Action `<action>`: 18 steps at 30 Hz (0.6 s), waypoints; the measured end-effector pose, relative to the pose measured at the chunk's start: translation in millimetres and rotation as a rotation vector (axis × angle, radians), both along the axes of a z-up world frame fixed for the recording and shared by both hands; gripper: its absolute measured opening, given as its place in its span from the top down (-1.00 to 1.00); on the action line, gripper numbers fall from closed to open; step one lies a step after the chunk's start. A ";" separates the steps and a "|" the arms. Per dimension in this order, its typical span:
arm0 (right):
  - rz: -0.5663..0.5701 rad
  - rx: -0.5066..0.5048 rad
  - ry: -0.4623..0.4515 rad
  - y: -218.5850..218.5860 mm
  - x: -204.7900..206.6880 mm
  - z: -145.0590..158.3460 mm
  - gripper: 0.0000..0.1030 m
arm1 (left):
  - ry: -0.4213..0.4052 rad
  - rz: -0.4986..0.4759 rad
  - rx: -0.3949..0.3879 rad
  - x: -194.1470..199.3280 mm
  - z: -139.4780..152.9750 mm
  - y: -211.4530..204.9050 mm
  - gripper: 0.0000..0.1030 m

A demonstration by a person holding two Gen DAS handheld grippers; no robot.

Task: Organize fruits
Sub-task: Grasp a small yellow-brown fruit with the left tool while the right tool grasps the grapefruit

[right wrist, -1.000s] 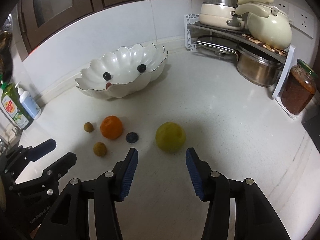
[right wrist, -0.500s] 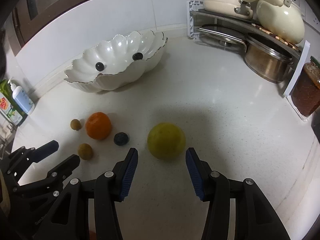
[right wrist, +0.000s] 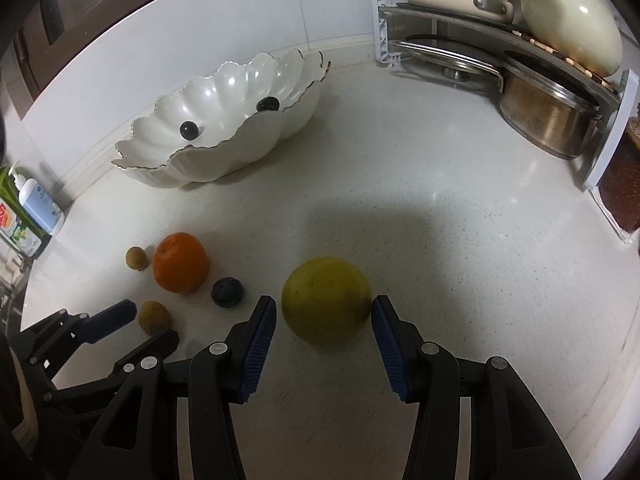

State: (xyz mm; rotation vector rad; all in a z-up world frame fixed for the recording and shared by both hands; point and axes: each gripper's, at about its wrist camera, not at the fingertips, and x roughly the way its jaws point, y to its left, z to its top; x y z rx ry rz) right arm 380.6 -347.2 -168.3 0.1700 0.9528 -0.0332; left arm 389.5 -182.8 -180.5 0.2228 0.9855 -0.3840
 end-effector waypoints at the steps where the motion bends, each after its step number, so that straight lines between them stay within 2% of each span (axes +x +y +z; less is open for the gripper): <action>1: 0.003 -0.001 -0.001 -0.5 0.9 -0.5 0.01 | 0.000 -0.001 0.003 0.3 -1.1 -1.0 0.17; 4: 0.013 -0.012 0.007 -0.2 4.1 -3.9 0.02 | 0.006 0.001 0.008 1.7 -4.0 -2.3 0.36; 7: 0.012 -0.003 0.007 -1.5 5.5 -5.2 0.02 | 0.011 0.004 0.003 3.5 -5.0 -3.0 0.45; 18: 0.014 0.002 -0.004 -3.3 0.9 -2.6 0.04 | -0.008 0.007 -0.023 2.4 5.7 -0.9 0.46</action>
